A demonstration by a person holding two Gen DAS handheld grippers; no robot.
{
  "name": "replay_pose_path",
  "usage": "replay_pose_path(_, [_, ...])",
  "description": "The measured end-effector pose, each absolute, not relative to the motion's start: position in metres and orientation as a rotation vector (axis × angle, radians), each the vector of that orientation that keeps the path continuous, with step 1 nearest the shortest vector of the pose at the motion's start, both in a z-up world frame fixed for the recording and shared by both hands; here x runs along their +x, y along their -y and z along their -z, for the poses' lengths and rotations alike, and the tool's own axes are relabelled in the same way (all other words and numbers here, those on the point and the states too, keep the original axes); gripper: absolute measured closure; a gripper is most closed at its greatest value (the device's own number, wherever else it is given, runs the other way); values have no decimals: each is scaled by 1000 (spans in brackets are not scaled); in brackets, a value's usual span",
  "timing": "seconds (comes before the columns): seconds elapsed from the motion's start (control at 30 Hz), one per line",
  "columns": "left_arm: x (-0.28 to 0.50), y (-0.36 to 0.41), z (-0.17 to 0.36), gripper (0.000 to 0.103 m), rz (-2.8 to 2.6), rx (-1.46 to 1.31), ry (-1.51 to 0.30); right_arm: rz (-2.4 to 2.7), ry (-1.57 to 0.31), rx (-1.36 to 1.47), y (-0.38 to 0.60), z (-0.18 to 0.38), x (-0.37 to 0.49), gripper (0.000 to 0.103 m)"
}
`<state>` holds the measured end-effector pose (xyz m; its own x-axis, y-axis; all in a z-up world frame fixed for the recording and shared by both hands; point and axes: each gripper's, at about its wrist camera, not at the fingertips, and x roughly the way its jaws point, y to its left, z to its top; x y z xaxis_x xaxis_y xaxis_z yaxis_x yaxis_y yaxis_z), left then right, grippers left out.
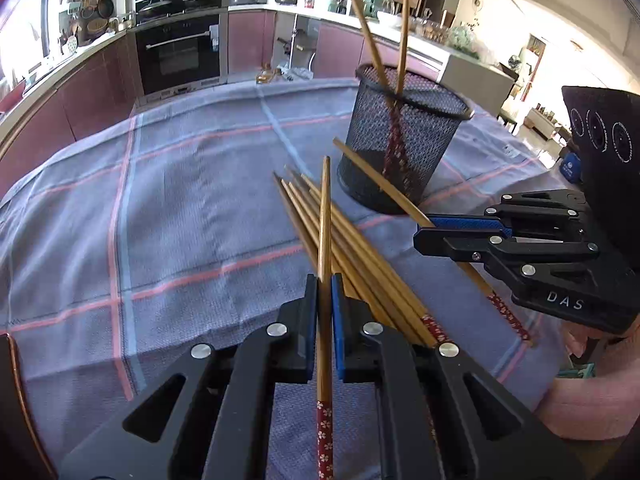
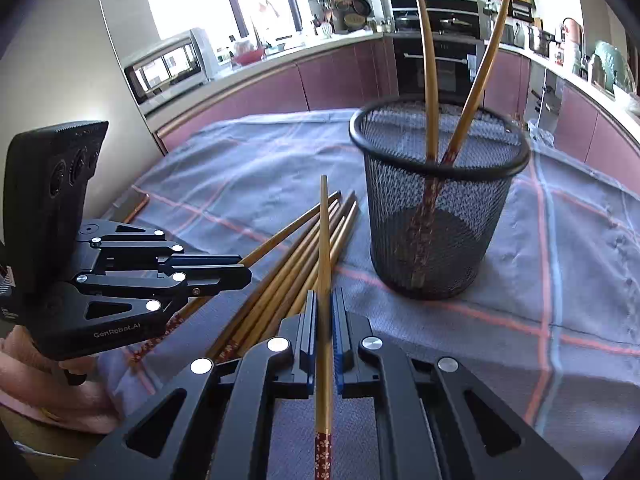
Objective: Organize utensils
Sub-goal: 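Lift the chopstick upright with the right tool and bring it over the mesh cup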
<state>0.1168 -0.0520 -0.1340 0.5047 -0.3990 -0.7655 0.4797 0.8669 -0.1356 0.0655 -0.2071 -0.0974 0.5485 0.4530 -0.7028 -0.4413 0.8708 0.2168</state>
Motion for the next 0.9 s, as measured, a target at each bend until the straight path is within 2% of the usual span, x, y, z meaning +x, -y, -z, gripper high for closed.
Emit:
replay_pose_path(0.43, [94,38,65,95,640,3,-745,-514,-678,101,241,50,53,97])
replay_pose_path(0.9, [91,33,15,95,683,-67,-629,-508,-583,111,256,18,62,97])
